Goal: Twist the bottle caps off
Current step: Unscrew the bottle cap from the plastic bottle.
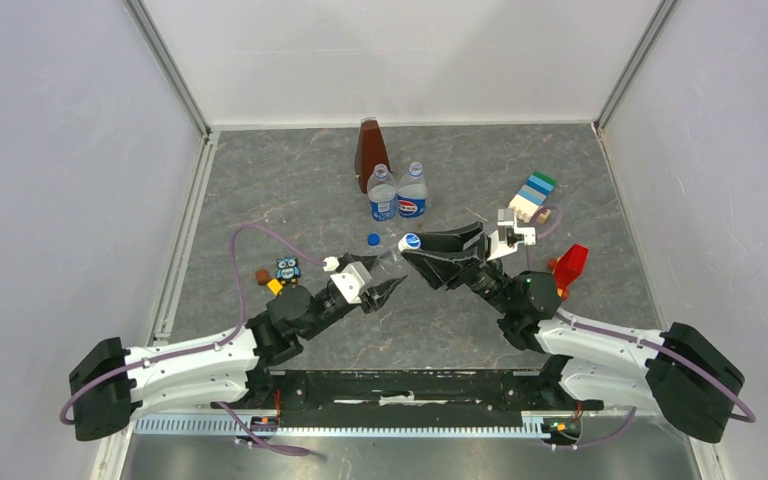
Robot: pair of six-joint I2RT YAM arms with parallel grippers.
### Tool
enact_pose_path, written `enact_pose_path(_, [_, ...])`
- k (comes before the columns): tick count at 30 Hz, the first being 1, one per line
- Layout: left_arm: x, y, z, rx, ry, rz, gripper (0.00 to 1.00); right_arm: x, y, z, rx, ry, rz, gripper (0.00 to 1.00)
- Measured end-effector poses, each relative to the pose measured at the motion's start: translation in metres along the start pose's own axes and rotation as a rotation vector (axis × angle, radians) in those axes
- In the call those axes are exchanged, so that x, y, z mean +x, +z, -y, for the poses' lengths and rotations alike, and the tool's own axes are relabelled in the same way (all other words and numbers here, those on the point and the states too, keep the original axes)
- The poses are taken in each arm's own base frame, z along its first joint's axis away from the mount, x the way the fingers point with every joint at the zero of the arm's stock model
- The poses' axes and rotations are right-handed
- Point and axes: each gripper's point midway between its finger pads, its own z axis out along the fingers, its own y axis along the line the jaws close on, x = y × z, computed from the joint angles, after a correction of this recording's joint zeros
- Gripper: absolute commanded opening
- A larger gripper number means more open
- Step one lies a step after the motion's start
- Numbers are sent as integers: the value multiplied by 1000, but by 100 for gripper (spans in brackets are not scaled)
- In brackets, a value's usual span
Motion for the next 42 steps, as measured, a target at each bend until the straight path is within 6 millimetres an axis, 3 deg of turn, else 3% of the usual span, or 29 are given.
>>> enact_pose_path(18, [4, 1, 4, 2, -1, -13, 2, 4, 14, 10, 22, 24, 16, 49])
enact_pose_path(21, [5, 1, 5, 5, -1, -16, 2, 3, 15, 11, 28, 20, 20, 34])
enact_pose_path(25, [7, 1, 5, 5, -5, -21, 2, 4, 15, 12, 29, 6, 18, 24])
enact_pose_path(28, [8, 1, 5, 4, -6, -25, 2, 5, 15, 13, 29, 7, 16, 0])
enact_pose_path(36, [-1, 1, 4, 28, -8, -34, 2, 1, 20, 5, -16, -1, -1, 0])
enact_pose_path(42, [-10, -3, 14, 215, -109, -10, 2, -2, 17, -17, -118, -10, -34, 0])
